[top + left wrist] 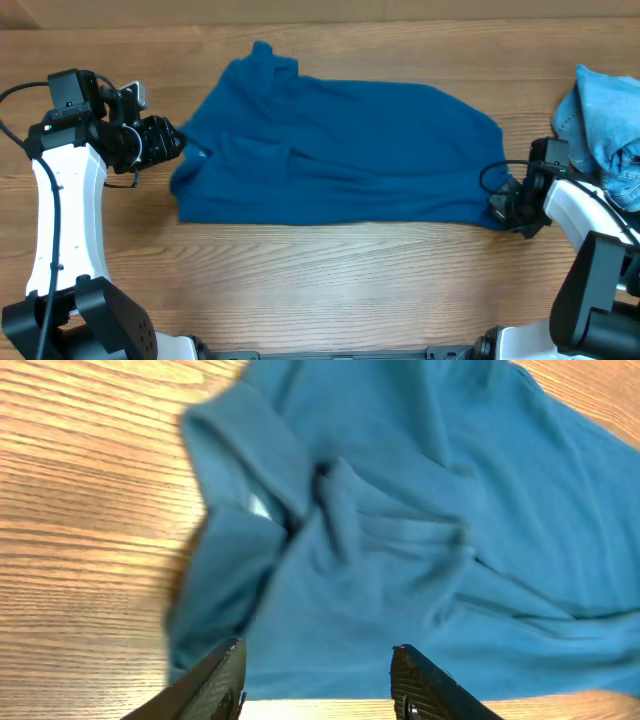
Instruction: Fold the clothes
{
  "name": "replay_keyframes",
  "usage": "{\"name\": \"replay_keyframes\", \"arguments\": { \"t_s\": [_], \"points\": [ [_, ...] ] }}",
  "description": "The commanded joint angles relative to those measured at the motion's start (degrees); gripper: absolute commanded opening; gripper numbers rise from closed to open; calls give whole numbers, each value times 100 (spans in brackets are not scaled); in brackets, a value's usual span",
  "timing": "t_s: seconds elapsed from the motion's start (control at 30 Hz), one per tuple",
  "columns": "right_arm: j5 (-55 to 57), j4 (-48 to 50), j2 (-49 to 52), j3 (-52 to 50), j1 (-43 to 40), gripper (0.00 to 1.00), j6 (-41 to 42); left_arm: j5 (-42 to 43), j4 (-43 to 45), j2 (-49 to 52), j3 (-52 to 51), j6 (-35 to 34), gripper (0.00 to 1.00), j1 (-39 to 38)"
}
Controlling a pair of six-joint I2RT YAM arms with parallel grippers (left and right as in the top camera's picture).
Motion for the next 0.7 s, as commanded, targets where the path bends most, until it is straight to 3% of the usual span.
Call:
{"name": "replay_keyframes", "arguments": {
  "t_s": [0.0, 0.13, 0.43, 0.67],
  "points": [
    [678, -90, 48, 105, -98, 25, 72, -61, -37, 4, -33, 151, 51, -44],
    [146, -48, 48, 219, 44, 45, -234, -63, -52, 4, -33, 291, 50, -70],
    [-555, -129, -590, 695, 289, 52, -686, 70, -192, 7, -96, 1246, 50, -1169],
    [-990, -129, -1394, 841, 487, 63, -721, -1040, 131, 107, -437, 798, 56, -2061]
  ]
}}
